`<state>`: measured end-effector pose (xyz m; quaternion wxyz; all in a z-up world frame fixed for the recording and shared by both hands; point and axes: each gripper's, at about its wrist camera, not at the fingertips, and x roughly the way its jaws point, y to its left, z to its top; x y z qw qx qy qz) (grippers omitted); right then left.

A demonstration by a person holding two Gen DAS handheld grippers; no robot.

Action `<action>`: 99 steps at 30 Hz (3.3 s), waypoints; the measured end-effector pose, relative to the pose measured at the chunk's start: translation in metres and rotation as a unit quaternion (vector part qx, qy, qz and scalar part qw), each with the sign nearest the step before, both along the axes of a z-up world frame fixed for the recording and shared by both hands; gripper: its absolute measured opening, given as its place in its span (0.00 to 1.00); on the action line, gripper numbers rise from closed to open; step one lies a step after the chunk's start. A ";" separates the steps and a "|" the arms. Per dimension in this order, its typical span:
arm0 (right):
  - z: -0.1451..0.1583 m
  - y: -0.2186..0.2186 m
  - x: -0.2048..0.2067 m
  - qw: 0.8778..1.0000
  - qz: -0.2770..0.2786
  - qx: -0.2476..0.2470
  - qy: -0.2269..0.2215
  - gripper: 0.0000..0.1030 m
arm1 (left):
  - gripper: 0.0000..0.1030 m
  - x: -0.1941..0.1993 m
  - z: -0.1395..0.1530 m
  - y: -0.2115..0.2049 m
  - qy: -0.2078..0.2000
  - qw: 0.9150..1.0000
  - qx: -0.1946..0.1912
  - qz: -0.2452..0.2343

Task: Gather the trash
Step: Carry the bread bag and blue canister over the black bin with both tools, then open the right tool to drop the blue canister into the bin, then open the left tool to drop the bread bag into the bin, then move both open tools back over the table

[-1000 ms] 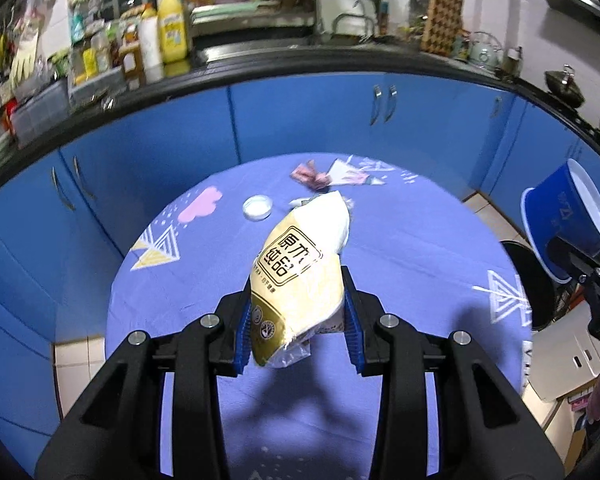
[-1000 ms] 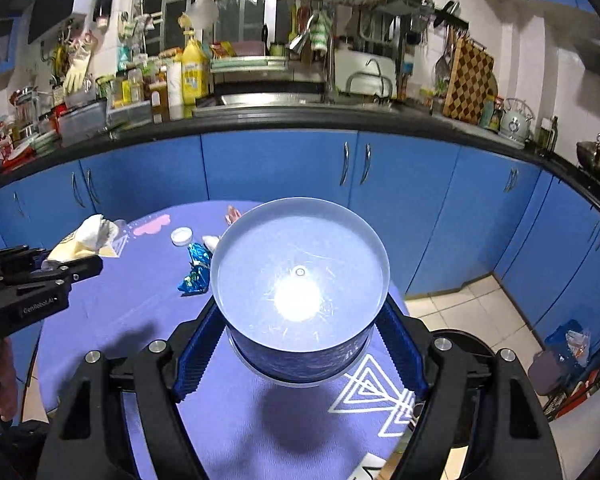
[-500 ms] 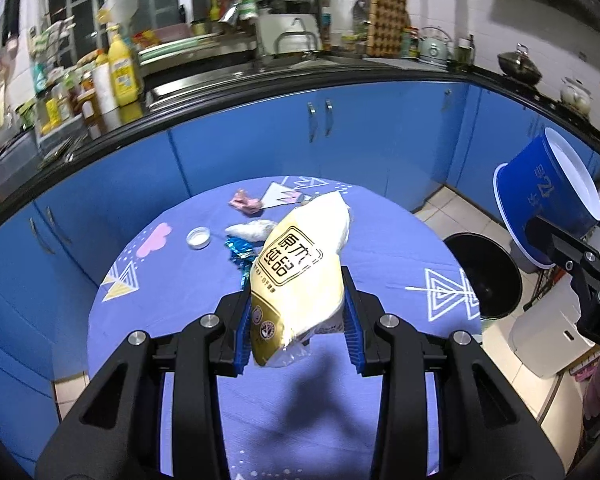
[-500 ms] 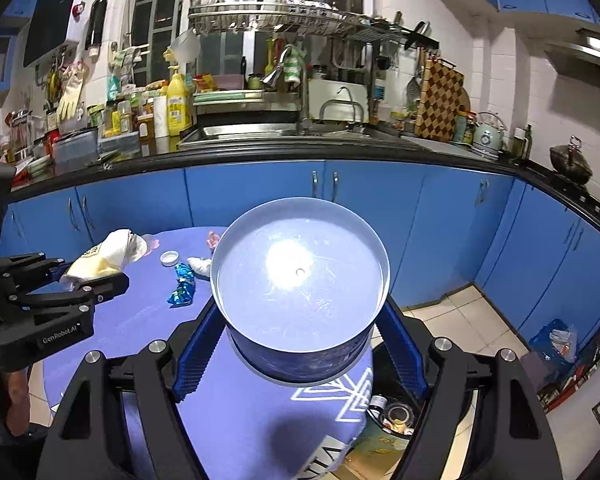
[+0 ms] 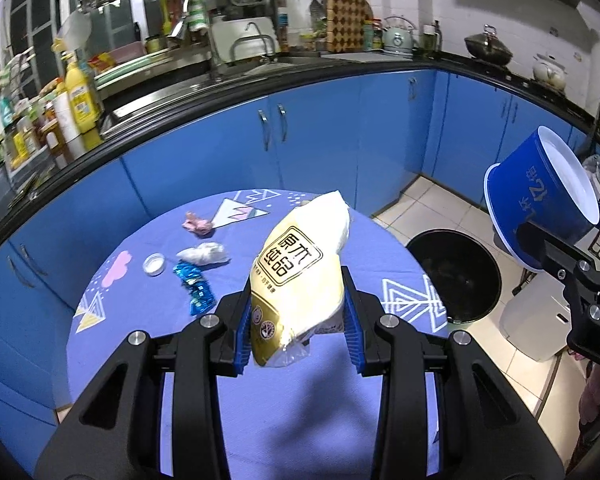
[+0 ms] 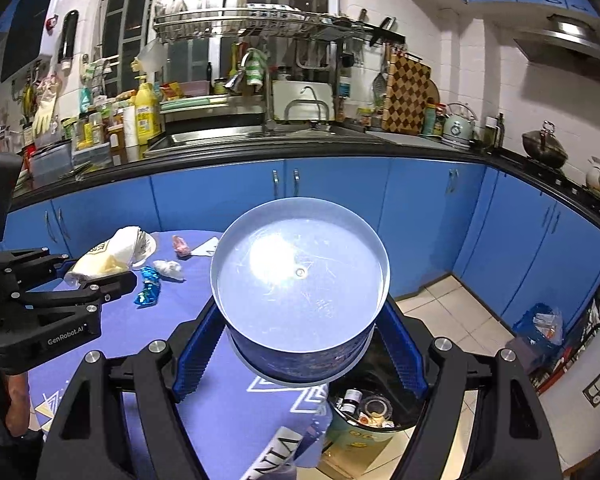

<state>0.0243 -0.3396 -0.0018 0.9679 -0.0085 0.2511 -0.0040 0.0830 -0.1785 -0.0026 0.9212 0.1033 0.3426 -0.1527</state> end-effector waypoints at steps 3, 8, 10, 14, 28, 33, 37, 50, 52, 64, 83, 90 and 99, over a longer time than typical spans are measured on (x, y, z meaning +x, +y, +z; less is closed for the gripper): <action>-0.001 -0.010 0.002 1.000 -0.011 -0.001 0.000 0.72 | 0.37 0.004 -0.002 -0.016 0.002 1.000 0.005 -0.013; -0.005 -0.030 0.007 1.000 -0.029 0.006 0.003 0.72 | 0.37 0.011 -0.004 -0.043 0.003 0.999 0.014 -0.032; -0.008 -0.038 0.008 0.999 -0.036 0.008 0.005 0.72 | 0.37 0.014 -0.004 -0.054 0.003 0.999 0.016 -0.040; -0.012 -0.053 0.013 0.999 -0.049 0.013 0.010 0.72 | 0.37 0.019 -0.007 -0.077 0.007 0.998 0.019 -0.058; -0.028 -0.091 0.025 0.997 -0.074 0.024 0.026 0.72 | 0.38 0.032 -0.027 -0.132 0.023 0.994 0.036 -0.098; -0.034 -0.097 0.031 0.996 -0.076 0.026 0.031 0.72 | 0.38 0.039 -0.032 -0.142 0.029 0.993 0.040 -0.103; -0.039 -0.102 0.035 0.996 -0.077 0.028 0.034 0.72 | 0.38 0.043 -0.034 -0.149 0.029 0.993 0.044 -0.108; -0.058 -0.120 0.061 0.994 -0.084 0.043 0.049 0.73 | 0.39 0.058 -0.052 -0.166 0.034 0.990 0.065 -0.118; -0.061 -0.122 0.066 0.994 -0.087 0.043 0.050 0.73 | 0.39 0.061 -0.055 -0.168 0.036 0.990 0.068 -0.116; -0.069 -0.132 0.084 0.993 -0.099 0.038 0.049 0.87 | 0.40 0.081 -0.055 -0.172 0.034 0.991 0.065 -0.110; -0.076 -0.177 0.062 0.982 -0.175 0.038 0.053 0.87 | 0.72 0.080 -0.049 -0.225 -0.004 0.988 0.070 -0.138; -0.076 -0.176 0.064 0.982 -0.176 0.034 0.054 0.87 | 0.96 0.089 -0.053 -0.212 -0.012 0.991 0.065 -0.119; -0.066 -0.150 0.071 0.986 -0.154 0.026 0.055 0.87 | 0.96 0.098 -0.053 -0.169 -0.003 0.994 0.058 -0.089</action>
